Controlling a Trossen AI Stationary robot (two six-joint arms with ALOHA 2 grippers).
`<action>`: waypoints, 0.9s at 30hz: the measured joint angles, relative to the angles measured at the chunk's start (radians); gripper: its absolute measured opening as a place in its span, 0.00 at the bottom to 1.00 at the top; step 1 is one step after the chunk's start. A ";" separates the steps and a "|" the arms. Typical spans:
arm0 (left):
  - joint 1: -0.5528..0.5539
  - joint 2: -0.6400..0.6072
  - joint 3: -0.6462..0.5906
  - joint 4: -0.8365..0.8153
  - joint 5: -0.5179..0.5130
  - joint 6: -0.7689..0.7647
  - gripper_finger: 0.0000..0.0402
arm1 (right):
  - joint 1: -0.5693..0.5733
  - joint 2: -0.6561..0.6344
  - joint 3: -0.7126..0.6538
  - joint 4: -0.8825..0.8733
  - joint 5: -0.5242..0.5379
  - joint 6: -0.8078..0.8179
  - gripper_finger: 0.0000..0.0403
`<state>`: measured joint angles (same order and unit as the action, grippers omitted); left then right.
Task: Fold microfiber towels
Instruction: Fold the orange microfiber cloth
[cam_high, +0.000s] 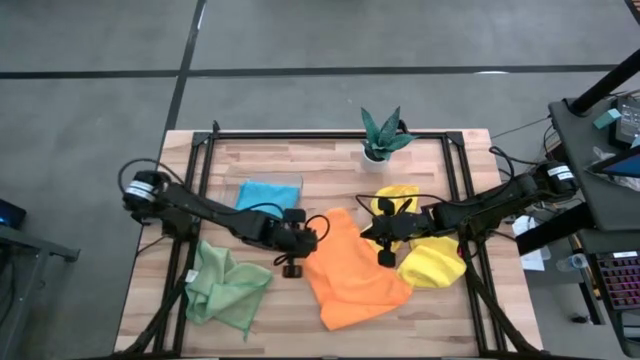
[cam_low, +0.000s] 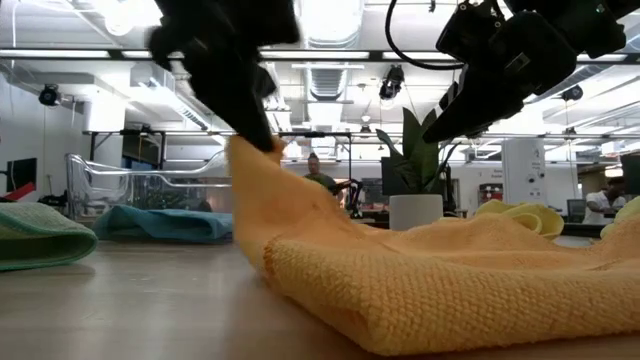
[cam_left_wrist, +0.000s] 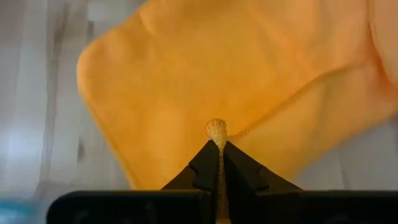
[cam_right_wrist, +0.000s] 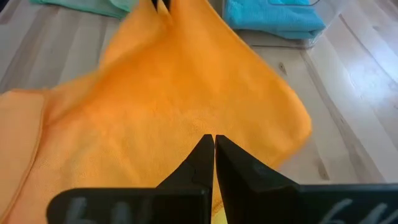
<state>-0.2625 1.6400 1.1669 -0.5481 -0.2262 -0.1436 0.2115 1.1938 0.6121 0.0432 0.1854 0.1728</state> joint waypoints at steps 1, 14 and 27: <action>-0.008 -0.012 0.000 -0.015 0.000 0.000 0.00 | 0.000 0.000 -0.001 0.000 0.000 0.002 0.02; -0.041 -0.030 -0.014 -0.196 0.094 -0.011 0.17 | 0.000 0.000 -0.004 0.015 0.000 0.014 0.02; -0.053 -0.106 -0.014 -0.239 0.116 -0.062 0.40 | -0.014 0.160 -0.004 0.186 0.002 0.040 0.02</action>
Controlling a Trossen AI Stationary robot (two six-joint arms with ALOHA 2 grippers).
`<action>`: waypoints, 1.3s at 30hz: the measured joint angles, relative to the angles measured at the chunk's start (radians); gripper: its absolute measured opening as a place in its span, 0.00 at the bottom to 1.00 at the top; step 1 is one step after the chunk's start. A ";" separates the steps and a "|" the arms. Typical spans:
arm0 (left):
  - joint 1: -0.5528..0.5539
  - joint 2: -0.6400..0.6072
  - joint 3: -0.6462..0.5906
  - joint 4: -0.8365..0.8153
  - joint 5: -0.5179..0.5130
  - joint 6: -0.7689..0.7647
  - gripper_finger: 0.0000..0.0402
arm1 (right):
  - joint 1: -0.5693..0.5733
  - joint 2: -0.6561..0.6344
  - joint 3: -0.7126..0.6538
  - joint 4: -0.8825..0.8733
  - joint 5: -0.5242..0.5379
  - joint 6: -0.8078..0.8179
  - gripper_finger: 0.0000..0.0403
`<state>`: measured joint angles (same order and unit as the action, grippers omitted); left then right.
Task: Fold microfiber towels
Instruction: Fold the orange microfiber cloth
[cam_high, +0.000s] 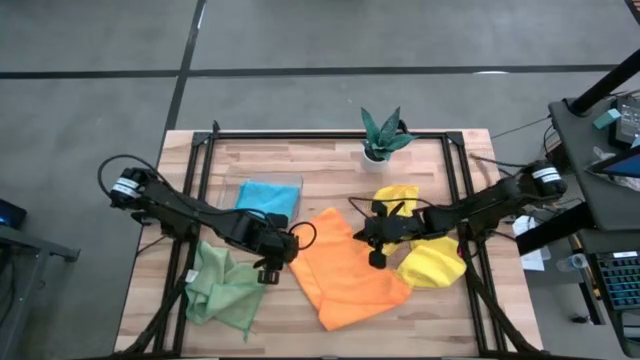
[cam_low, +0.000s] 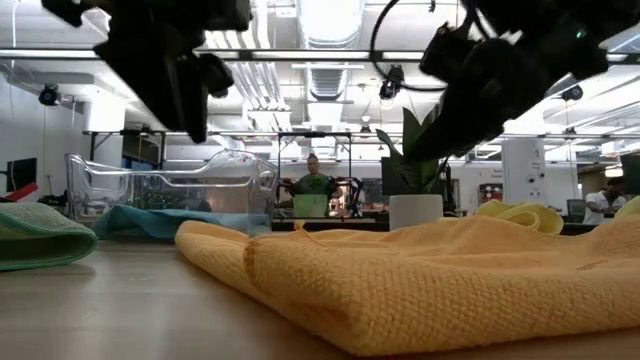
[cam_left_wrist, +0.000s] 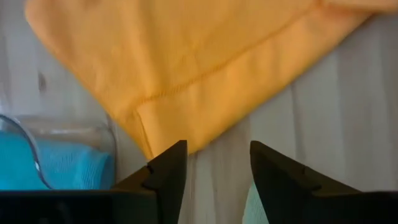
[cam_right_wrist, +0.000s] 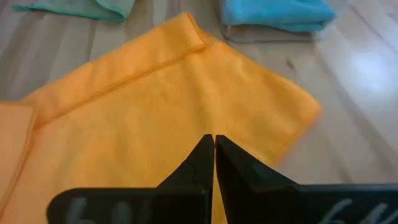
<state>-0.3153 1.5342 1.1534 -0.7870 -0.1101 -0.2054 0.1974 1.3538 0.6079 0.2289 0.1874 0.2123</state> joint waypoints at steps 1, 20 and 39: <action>0.000 -0.005 0.000 0.010 -0.001 0.000 0.40 | 0.000 0.027 0.002 0.032 -0.001 0.000 0.02; -0.018 0.008 -0.092 0.367 -0.048 -0.060 0.40 | -0.030 0.361 0.271 0.018 -0.004 -0.079 0.02; -0.027 0.010 -0.306 0.569 -0.082 -0.235 0.40 | -0.146 0.391 0.311 -0.099 -0.001 -0.166 0.02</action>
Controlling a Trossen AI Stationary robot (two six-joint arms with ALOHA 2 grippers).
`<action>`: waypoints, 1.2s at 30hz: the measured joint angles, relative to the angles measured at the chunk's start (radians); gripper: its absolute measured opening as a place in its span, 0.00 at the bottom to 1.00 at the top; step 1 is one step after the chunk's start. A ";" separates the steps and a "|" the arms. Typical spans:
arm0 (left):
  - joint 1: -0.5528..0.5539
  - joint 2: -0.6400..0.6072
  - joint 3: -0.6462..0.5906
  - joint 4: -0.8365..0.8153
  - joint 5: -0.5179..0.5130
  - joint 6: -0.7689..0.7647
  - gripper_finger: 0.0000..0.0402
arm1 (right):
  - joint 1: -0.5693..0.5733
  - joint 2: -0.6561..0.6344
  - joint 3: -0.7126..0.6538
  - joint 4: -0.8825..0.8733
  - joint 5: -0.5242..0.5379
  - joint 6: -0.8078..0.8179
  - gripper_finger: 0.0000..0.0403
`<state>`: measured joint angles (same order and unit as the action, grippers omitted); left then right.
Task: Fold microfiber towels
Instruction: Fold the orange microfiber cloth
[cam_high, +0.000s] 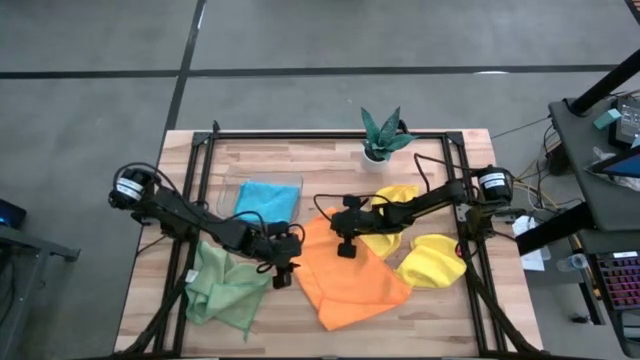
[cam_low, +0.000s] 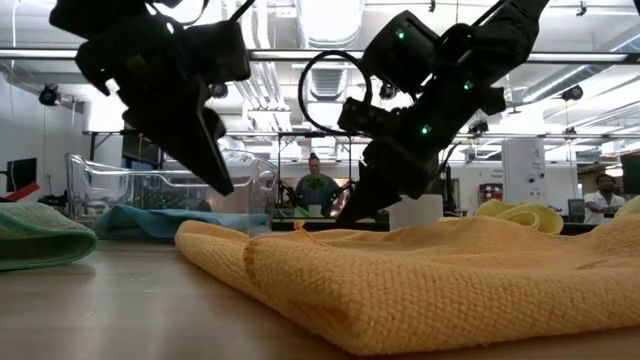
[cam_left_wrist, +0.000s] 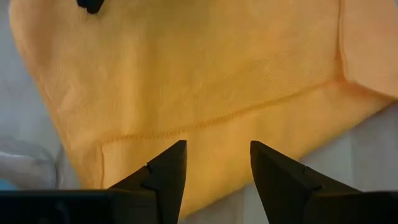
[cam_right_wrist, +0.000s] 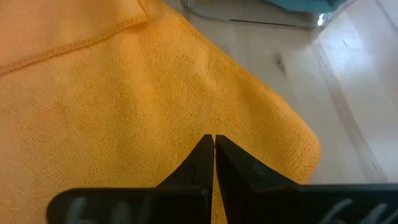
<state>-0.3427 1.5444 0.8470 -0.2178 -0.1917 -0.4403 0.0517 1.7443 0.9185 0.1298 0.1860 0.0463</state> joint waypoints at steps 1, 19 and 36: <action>-0.003 0.000 -0.006 0.003 0.000 -0.009 0.40 | 0.000 0.000 0.000 0.000 0.000 -0.004 0.02; -0.013 0.000 -0.042 0.166 -0.027 -0.025 0.40 | -0.032 0.000 -0.022 0.001 -0.001 0.006 0.02; -0.098 0.000 -0.064 0.236 -0.138 -0.131 0.40 | -0.105 0.000 -0.023 -0.074 0.001 0.010 0.02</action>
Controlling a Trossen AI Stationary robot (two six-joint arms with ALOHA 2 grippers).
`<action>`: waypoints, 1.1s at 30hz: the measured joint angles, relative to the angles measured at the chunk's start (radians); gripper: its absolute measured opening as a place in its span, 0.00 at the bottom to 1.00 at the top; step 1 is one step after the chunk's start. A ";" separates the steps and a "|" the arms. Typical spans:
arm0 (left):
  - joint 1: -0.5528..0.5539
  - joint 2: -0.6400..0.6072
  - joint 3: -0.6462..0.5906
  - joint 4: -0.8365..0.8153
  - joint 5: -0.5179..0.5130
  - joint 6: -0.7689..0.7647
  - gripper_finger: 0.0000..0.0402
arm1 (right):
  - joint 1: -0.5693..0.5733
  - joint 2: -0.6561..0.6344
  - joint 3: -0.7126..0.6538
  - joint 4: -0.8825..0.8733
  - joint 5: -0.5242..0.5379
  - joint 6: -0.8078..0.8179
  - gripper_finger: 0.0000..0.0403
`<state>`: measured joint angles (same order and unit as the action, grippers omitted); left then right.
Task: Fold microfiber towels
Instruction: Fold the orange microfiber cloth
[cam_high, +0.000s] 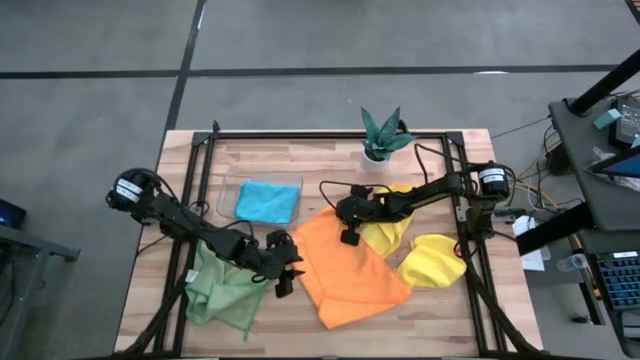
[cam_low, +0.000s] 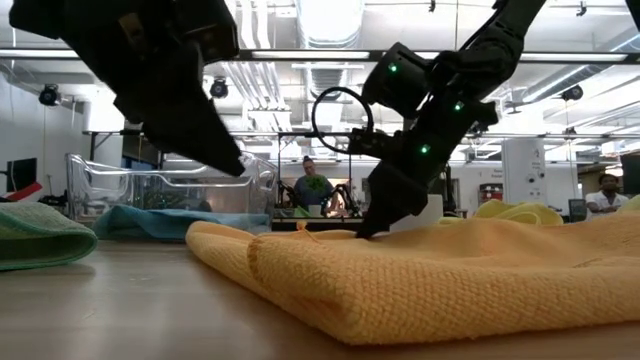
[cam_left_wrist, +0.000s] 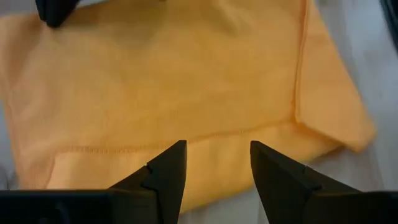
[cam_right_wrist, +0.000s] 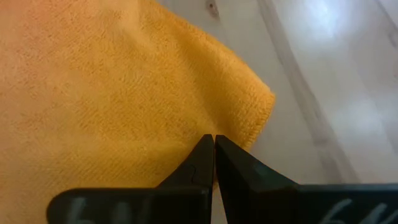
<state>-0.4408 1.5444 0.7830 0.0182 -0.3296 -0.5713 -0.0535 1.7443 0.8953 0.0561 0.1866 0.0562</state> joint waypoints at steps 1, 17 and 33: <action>0.000 0.000 0.000 0.015 -0.004 0.000 0.40 | 0.000 -0.001 0.001 0.000 0.001 -0.003 0.02; -0.034 0.000 0.024 0.112 -0.027 0.000 0.40 | 0.196 -0.220 -0.001 -0.066 -0.003 0.038 0.02; -0.079 0.000 0.022 0.157 -0.044 0.001 0.40 | 0.476 -0.060 0.013 0.274 -0.108 0.155 0.13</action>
<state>-0.5194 1.5446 0.8051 0.1755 -0.3739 -0.5705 0.4227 1.6844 0.9082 0.3300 0.0786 0.2116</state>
